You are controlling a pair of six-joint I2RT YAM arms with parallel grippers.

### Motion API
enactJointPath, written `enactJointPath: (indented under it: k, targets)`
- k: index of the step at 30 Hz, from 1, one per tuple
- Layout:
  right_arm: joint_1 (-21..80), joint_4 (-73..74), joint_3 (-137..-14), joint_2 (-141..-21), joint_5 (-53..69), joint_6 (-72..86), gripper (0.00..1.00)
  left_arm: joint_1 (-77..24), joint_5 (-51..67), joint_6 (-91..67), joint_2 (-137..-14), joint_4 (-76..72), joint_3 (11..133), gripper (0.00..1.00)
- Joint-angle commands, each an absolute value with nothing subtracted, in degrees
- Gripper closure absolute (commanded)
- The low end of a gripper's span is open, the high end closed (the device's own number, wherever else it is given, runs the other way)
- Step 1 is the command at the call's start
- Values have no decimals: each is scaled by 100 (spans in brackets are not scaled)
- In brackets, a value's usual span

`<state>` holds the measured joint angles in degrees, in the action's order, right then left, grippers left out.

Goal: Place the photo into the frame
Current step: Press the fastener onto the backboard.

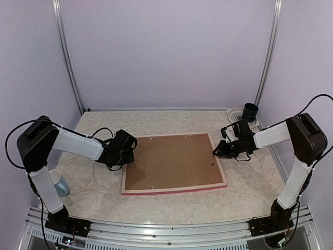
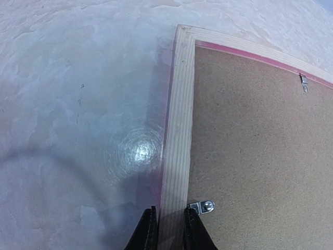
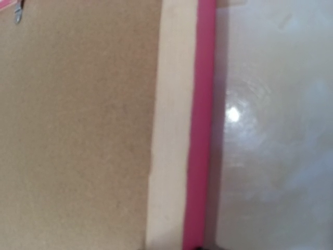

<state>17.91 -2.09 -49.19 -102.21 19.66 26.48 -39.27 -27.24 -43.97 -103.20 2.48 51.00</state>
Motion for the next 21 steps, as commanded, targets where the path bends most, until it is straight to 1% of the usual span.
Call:
enactJointPath:
  k: [1,4,10,14,17,18,21]
  targets:
    - [1767,182,-4839,-10167,2208,2502,88,-3849,-2718,-4675,-9861,852,4825,89]
    - [1767,269,-4921,-10099,2245,2500,85,-3829,-2680,-4519,-9412,995,4880,82]
    - [1767,470,-5122,-9940,2312,2495,71,-3597,-2371,-4247,-8985,830,4744,64]
    - [1775,565,-5144,-9823,2403,2490,65,-3459,-2166,-4245,-8841,574,4446,62]
    - [1781,654,-5084,-9635,2400,2478,55,-3432,-2050,-4233,-8852,391,4246,59]
    - [1784,706,-5073,-9580,2395,2458,53,-3430,-2005,-4219,-8902,304,4186,58]
    - [1829,856,-5029,-9398,2333,2376,51,-3407,-1812,-4178,-8985,-154,3991,57]
